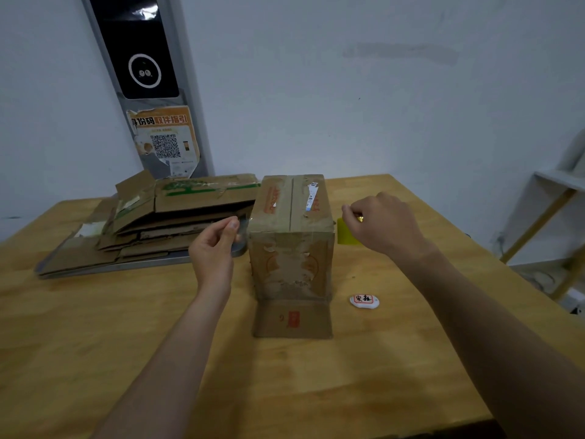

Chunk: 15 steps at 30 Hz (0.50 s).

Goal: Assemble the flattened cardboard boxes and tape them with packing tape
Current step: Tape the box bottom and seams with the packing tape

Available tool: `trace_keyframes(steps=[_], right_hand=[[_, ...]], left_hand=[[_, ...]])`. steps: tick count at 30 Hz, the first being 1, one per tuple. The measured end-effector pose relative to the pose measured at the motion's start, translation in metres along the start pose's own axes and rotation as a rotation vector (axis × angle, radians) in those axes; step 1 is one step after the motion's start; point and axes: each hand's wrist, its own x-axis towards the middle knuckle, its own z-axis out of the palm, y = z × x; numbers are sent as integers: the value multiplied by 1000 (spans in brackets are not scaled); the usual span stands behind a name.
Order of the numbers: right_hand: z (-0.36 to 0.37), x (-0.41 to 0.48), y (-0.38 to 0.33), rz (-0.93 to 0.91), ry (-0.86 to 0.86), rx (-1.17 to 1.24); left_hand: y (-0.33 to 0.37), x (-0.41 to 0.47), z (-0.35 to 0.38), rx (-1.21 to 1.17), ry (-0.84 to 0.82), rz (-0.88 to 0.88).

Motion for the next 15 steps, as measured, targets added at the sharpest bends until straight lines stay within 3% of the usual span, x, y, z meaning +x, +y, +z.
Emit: trace_keyframes(steps=[15], right_hand=[[32,16,-1,37,-48,18]], left_hand=[[-21,14,20,187,-126,115]])
